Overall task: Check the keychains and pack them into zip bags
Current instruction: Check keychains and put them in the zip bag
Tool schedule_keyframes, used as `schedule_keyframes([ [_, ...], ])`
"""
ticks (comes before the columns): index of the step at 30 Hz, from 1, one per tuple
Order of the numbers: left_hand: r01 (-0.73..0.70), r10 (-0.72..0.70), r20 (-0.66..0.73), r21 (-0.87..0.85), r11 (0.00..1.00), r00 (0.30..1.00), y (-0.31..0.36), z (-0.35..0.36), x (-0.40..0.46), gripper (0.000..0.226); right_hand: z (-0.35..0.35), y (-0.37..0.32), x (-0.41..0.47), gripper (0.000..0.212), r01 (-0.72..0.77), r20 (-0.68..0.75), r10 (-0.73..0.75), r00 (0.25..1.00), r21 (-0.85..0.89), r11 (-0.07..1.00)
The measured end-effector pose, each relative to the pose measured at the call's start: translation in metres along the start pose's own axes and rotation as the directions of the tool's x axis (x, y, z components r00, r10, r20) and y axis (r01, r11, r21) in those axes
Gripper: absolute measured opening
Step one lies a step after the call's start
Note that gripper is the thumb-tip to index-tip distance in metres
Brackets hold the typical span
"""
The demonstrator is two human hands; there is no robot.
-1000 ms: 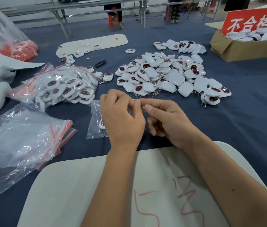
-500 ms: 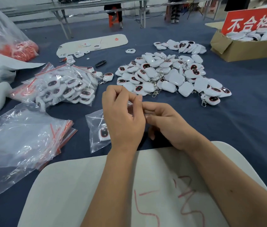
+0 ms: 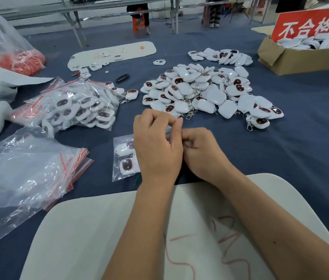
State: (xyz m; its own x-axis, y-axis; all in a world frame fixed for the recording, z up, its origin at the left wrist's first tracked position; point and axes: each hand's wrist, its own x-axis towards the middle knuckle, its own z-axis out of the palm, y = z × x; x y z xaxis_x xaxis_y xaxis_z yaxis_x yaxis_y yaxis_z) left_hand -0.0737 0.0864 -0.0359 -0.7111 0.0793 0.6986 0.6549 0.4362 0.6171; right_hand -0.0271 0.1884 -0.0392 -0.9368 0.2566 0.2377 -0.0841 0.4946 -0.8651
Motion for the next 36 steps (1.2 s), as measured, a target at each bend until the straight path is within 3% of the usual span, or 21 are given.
schedule_keyframes([
  [2,0.024,-0.024,0.022,0.011,1.0,0.999,0.003,0.003,-0.002,0.019,-0.007,0.001,0.0,0.032,-0.036,-0.303,0.021,0.953,-0.045,0.998],
  [4,0.036,-0.039,0.08,0.03,0.999,0.996,0.008,0.007,-0.004,0.018,-0.021,0.005,0.001,0.03,-0.167,-0.57,0.008,0.821,-0.228,0.959],
  [6,0.011,-0.014,0.155,0.022,1.0,0.988,0.012,0.01,-0.007,0.018,-0.037,0.013,0.004,0.031,-0.355,-0.665,-0.002,0.747,-0.4,0.845],
  [9,0.004,0.025,0.299,-0.095,0.995,0.954,0.016,0.015,-0.012,0.021,-0.055,0.024,0.008,0.056,-0.552,-0.588,0.196,0.784,-0.519,0.653],
  [12,0.022,0.006,0.479,-0.053,0.998,0.878,0.014,0.02,-0.016,0.027,-0.056,0.029,0.011,0.055,-0.588,-0.48,0.35,0.804,-0.555,0.589],
  [15,0.085,-0.049,0.531,-0.043,0.996,0.846,0.009,0.02,-0.015,0.026,-0.054,0.032,0.012,0.045,-0.519,-0.486,0.264,0.833,-0.524,0.675],
  [21,0.103,-0.097,0.546,0.019,0.994,0.832,0.002,0.017,-0.011,0.019,-0.044,0.028,0.009,0.02,-0.224,-0.43,0.049,0.902,-0.367,0.903],
  [24,0.16,-0.17,0.499,0.062,0.985,0.85,-0.006,0.012,-0.004,0.016,-0.036,0.02,0.008,0.01,-0.01,-0.479,-0.134,0.868,-0.286,0.958],
  [26,0.254,-0.226,0.458,-0.001,0.967,0.86,-0.008,0.01,-0.001,0.013,-0.032,0.017,0.008,0.004,0.101,-0.49,-0.165,0.856,-0.155,0.983],
  [29,0.456,-0.333,0.46,-0.185,0.871,0.823,-0.004,0.007,0.0,0.022,-0.022,0.013,0.007,0.017,0.144,-0.319,-0.047,0.947,0.287,0.947],
  [30,0.516,-0.369,0.469,-0.236,0.823,0.803,-0.003,0.007,0.001,0.027,-0.019,0.012,0.006,0.024,0.139,-0.254,-0.045,0.966,0.363,0.922],
  [33,0.639,-0.46,0.47,-0.356,0.682,0.753,-0.002,0.005,0.004,0.026,-0.012,0.012,0.005,0.056,0.122,-0.124,-0.08,0.989,0.379,0.917],
  [36,0.637,-0.473,0.441,-0.385,0.668,0.763,-0.003,0.003,0.005,0.012,-0.01,0.013,0.005,0.066,0.046,-0.088,-0.019,0.996,0.319,0.946],
])
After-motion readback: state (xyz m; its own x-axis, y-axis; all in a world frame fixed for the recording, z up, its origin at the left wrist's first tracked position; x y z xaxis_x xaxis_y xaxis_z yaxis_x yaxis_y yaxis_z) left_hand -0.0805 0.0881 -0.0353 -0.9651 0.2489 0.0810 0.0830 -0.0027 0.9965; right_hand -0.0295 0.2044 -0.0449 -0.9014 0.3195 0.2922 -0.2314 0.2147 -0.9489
